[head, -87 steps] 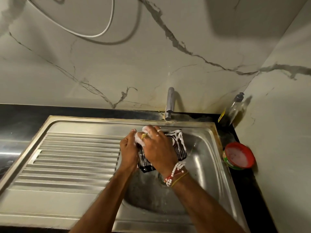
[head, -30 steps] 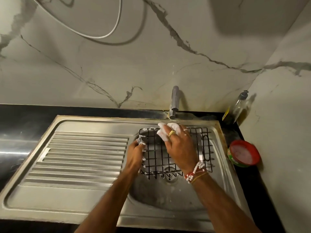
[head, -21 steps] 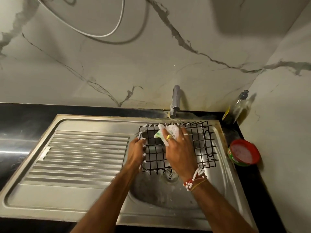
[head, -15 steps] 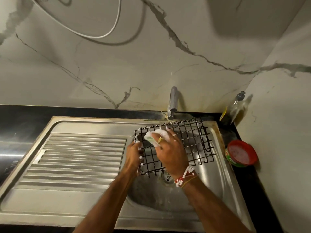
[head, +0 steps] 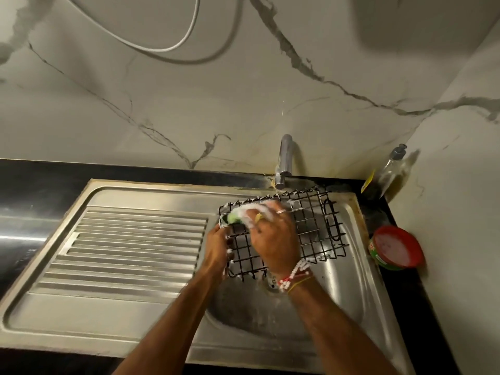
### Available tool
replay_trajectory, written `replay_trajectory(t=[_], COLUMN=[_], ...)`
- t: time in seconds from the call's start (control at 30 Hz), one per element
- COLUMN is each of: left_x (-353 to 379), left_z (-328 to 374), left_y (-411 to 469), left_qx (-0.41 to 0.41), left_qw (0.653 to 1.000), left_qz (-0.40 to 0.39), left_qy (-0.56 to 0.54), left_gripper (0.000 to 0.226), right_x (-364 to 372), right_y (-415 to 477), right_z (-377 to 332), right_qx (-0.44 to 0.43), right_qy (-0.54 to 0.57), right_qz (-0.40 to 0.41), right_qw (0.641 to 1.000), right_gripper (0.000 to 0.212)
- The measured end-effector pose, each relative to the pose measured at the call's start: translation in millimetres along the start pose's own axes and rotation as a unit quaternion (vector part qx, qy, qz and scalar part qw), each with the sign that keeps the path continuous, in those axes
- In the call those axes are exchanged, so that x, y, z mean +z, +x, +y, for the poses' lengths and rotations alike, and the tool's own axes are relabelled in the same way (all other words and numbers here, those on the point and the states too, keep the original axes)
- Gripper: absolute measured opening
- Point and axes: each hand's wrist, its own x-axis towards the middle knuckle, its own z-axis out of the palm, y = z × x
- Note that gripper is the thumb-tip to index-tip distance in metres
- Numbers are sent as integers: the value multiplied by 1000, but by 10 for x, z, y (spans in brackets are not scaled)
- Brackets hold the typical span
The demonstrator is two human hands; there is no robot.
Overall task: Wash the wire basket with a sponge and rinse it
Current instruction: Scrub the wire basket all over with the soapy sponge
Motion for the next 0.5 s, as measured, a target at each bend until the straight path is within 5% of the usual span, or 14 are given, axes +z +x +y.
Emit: replay_trajectory(t=[0.2,0.33,0.5], left_x=[-61,67,3], left_z=[-4,-10,-29], left_y=[-10,-8,-8], left_qx=[-9,56,-5], left_qw=[1000,998,1000], left_qz=[-3,-17,-15], left_qy=[21,26,16], left_gripper=[19,27,28], right_x=[-227,-49,-179], right_y=[-26,27,-40], right_z=[583,-78,179], right_qx=[215,19,-22], right_qy=[-21,-1,-59], right_qz=[21,7,-11], right_qw=[976,1000,998], right_gripper=[24,29,31])
